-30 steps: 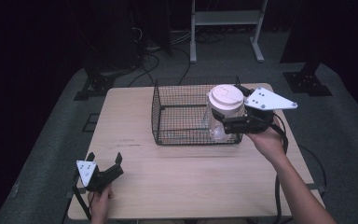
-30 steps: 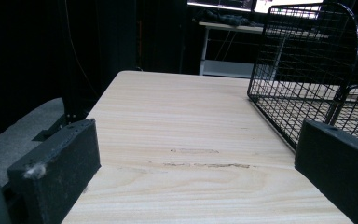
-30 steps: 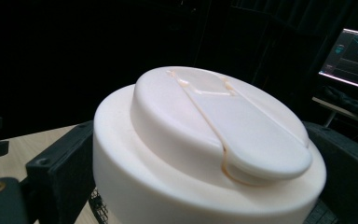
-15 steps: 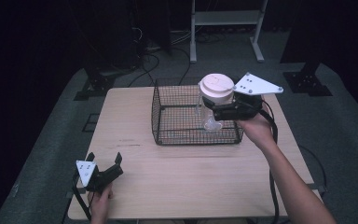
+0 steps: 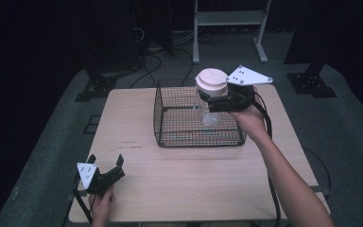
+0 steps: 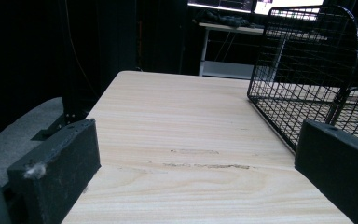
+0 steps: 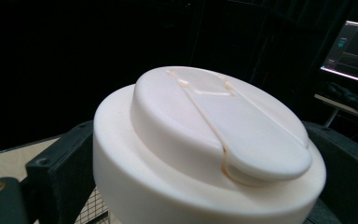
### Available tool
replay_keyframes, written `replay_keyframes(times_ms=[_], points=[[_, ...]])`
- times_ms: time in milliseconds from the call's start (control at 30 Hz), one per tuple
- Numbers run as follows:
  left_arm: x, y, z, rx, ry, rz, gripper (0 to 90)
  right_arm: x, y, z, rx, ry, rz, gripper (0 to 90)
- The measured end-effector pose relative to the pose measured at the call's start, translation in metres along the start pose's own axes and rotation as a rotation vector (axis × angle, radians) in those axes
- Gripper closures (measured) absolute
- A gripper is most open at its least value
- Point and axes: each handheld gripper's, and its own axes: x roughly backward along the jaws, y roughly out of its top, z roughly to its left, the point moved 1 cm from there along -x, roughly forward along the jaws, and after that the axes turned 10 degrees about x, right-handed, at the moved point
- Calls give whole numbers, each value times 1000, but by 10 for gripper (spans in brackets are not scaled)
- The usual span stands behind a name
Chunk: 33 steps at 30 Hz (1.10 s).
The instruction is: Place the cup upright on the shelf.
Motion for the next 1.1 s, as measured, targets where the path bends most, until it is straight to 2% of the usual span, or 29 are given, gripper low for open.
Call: replay_keyframes(times_ms=[567, 900, 1100], points=[[0, 0, 0, 2, -3, -3, 0, -29, -4, -9, -18, -30, 3, 41], [0, 0, 0, -2, -2, -6, 0, -48, -21, -15, -58, -49, 21, 40], [0, 0, 0, 0, -4, -5, 0, -60, -31, -15, -39, -68, 57, 40]])
